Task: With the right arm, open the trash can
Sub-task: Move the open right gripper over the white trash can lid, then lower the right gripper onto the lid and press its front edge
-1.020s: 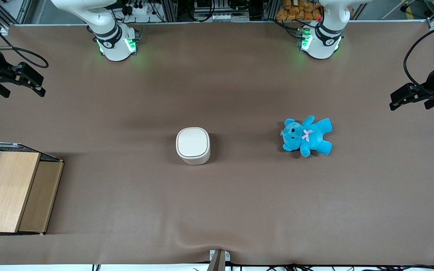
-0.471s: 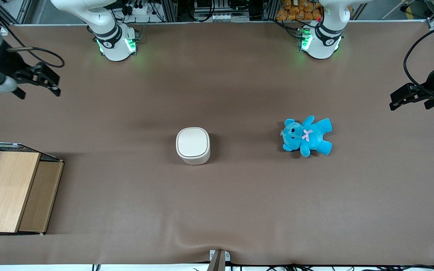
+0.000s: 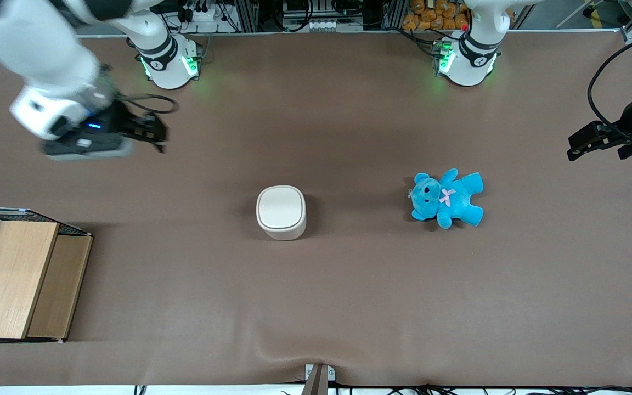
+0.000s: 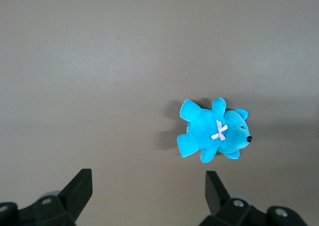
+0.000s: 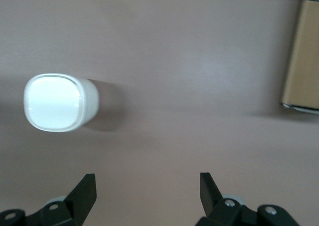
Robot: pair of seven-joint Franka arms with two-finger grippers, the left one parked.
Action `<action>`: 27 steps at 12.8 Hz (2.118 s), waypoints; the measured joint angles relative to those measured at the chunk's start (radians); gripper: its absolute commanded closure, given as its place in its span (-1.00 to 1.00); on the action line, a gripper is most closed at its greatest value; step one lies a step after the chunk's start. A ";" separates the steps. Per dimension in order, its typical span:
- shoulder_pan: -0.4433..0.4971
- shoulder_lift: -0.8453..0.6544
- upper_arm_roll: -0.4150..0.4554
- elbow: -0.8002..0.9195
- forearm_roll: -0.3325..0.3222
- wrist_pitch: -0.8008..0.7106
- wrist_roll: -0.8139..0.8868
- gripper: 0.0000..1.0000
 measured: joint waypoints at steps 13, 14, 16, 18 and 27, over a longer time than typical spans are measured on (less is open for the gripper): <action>0.222 0.418 -0.001 0.301 -0.002 0.071 0.278 0.82; 0.227 0.438 -0.001 0.320 -0.002 0.077 0.285 0.82; 0.234 0.463 -0.001 0.340 -0.002 0.101 0.295 0.82; 0.243 0.481 -0.001 0.342 -0.002 0.109 0.299 0.82; 0.234 0.539 -0.022 0.302 -0.044 0.114 0.268 0.81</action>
